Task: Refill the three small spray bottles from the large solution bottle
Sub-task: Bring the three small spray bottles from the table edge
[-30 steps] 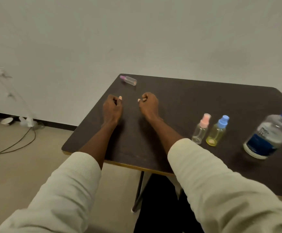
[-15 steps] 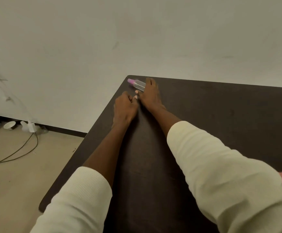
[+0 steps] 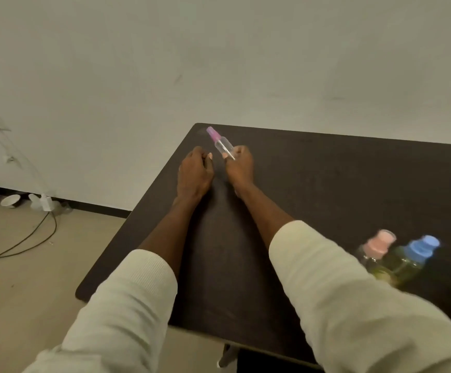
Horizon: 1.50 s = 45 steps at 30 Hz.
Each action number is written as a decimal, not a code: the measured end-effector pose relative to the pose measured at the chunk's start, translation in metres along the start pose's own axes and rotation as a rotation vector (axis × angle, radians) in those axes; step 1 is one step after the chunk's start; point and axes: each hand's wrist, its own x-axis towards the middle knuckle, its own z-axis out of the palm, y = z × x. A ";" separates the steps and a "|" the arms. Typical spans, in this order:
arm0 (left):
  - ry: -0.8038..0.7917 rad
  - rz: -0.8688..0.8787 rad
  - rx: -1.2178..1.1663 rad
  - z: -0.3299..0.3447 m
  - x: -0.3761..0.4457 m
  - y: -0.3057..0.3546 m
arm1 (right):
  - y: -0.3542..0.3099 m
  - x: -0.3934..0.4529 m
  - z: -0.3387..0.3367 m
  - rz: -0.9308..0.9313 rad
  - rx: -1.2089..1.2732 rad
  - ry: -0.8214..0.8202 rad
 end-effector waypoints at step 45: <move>-0.314 -0.015 -0.461 0.002 -0.235 0.144 | 0.032 -0.254 -0.270 0.049 -0.210 0.282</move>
